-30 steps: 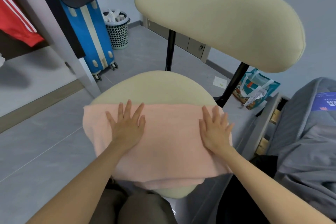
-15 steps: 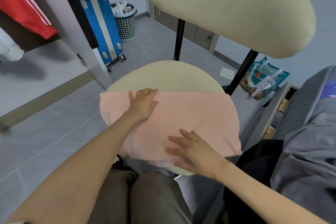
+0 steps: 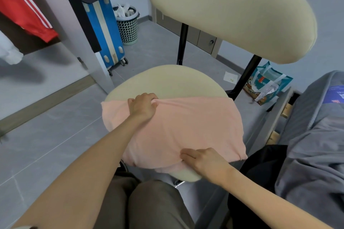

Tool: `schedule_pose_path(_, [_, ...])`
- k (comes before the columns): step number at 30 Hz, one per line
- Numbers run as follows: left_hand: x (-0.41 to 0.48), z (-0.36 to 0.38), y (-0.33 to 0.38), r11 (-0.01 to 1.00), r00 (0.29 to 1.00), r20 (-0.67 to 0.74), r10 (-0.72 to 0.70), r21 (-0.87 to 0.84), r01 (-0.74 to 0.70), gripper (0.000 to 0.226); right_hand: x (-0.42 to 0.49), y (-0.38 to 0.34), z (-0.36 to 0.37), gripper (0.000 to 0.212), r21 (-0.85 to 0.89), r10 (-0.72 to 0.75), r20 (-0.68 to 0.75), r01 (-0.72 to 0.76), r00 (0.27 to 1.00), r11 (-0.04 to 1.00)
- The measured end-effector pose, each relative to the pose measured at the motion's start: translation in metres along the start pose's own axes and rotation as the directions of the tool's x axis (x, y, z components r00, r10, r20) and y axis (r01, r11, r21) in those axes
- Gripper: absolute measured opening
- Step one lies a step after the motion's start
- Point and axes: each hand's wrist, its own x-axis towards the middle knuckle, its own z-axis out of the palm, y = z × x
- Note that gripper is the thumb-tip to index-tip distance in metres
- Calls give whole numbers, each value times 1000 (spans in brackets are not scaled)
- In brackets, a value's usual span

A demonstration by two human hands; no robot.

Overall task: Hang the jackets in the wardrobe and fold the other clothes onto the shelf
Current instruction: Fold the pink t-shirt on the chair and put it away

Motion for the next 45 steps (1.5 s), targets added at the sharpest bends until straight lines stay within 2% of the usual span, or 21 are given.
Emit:
schedule_pose_path(3, [-4, -2, -1, 1000, 1000, 5, -27, -1, 27, 21, -8, 8, 1, 14, 29, 92, -23, -92, 995, 995])
schedule_pose_path(5, [-8, -4, -2, 998, 998, 21, -63, -21, 64, 20, -9, 20, -1, 24, 75, 207, 11, -208, 978, 975])
schedule_pose_path(6, [-10, -6, -3, 995, 996, 33, -87, -40, 88, 19, -9, 28, -1, 28, 81, 275, 92, -282, 957, 956])
schedule_pose_path(8, [-15, -10, -6, 989, 990, 67, -126, -71, 130, 18, -11, 43, 4, 32, 59, 406, 284, -438, 869, 897])
schedule_pose_path(9, [-18, -12, -8, 986, 985, 98, -141, -74, 148, 17, -10, 46, 6, 30, 47, 463, 312, -501, 829, 864])
schedule_pose_path(11, [-24, -16, -12, 984, 968, 197, -158, -46, 170, 12, -6, 46, 10, 23, 75, 589, 256, -623, 766, 778])
schedule_pose_path(14, [-30, -22, -14, 986, 917, 366, -161, 15, 167, 5, -6, 44, 15, 13, 360, 757, 157, -751, 634, 554])
schedule_pose_path(15, [-31, -25, -13, 986, 904, 398, -158, 13, 167, 6, -7, 42, 16, 10, 462, 811, 144, -763, 567, 452])
schedule_pose_path(17, [-32, -26, -8, 981, 891, 431, -142, -58, 185, 10, -9, 41, 15, 6, 617, 913, 174, -763, 370, 191])
schedule_pose_path(19, [-30, -24, 2, 953, 903, 410, -130, -200, 228, 18, -8, 44, 16, 19, 714, 944, 276, -696, 183, -74])
schedule_pose_path(21, [-23, -19, 13, 915, 924, 358, -130, -315, 251, 21, -5, 53, 18, 17, 742, 907, 417, -600, 65, -299])
schedule_pose_path(22, [-19, -15, 18, 902, 928, 344, -145, -339, 267, 23, -3, 58, 18, 25, 719, 873, 488, -572, 11, -395])
schedule_pose_path(23, [-13, -11, 22, 883, 925, 340, -172, -362, 298, 35, -2, 64, 19, 41, 686, 837, 546, -552, -39, -474])
schedule_pose_path(25, [-2, -5, 30, 833, 915, 343, -211, -427, 352, 59, 2, 69, 21, 65, 639, 786, 611, -528, -94, -559])
schedule_pose_path(30, [23, 3, 42, 860, 914, 391, -109, -424, 284, 30, 11, 66, 35, 70, 645, 796, 574, -493, -191, -584])
schedule_pose_path(32, [27, 6, 43, 870, 910, 406, -90, -413, 270, 26, 13, 64, 37, 74, 644, 798, 563, -491, -214, -586])
schedule_pose_path(34, [26, 7, 44, 859, 916, 391, -91, -434, 271, 26, 15, 65, 35, 76, 629, 806, 557, -531, -201, -568])
schedule_pose_path(36, [22, 8, 45, 814, 927, 362, -100, -506, 286, 25, 18, 68, 31, 68, 620, 801, 588, -574, -111, -534])
schedule_pose_path(39, [12, -3, 47, 707, 925, 364, -110, -625, 331, 16, 22, 73, 19, 48, 677, 762, 646, -500, 51, -540])
schedule_pose_path(42, [4, -28, 46, 611, 927, 352, -129, -709, 354, 14, 19, 76, -2, 35, 757, 792, 588, -455, 165, -468])
schedule_pose_path(45, [-10, -63, 36, 425, 941, 319, -111, -841, 336, 9, 17, 77, -34, 13, 833, 823, 501, -405, 266, -377])
